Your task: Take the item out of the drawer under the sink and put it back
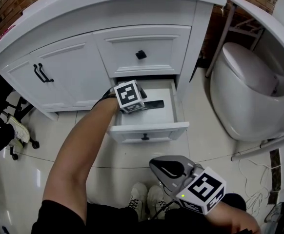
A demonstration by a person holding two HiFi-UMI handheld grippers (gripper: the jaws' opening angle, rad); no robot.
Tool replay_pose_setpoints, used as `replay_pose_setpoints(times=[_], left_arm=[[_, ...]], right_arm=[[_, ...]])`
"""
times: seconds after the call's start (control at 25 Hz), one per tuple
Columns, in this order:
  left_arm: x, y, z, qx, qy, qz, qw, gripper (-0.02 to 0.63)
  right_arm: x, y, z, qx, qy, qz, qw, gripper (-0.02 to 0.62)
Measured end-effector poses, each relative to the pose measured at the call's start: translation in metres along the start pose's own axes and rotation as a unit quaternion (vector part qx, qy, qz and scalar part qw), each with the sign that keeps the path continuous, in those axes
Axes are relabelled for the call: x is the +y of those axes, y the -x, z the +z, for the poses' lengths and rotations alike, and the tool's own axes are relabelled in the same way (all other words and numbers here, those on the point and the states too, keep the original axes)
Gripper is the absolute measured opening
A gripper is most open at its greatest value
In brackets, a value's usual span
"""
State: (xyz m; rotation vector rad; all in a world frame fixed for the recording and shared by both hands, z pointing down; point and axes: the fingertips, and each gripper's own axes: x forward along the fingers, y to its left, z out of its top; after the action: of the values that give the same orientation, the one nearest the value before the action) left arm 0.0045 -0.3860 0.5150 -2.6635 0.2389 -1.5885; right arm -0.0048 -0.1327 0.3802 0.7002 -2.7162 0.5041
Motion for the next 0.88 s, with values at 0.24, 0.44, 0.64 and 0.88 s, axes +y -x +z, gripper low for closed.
replay_pose_setpoints(times=[0.24, 0.44, 0.64, 0.88], left_arm=[[-0.005, -0.015, -0.012, 0.035, -0.001, -0.041, 0.9985, 0.202], [-0.003, -0.024, -0.013, 0.039, 0.004, -0.055, 0.9977, 0.204], [-0.008, -0.033, -0.018, 0.057, 0.01, -0.08, 0.9951, 0.204], [-0.006, -0.035, -0.017, 0.052, 0.021, -0.087, 0.9946, 0.201]], right_arm=[[-0.011, -0.004, -0.005, 0.004, -0.017, -0.009, 1.0, 0.003], [-0.011, -0.005, -0.003, 0.005, -0.018, -0.006, 1.0, 0.003], [-0.015, -0.004, -0.007, 0.008, -0.027, -0.01, 1.0, 0.003], [-0.016, -0.003, -0.008, 0.008, -0.03, -0.012, 0.999, 0.003]])
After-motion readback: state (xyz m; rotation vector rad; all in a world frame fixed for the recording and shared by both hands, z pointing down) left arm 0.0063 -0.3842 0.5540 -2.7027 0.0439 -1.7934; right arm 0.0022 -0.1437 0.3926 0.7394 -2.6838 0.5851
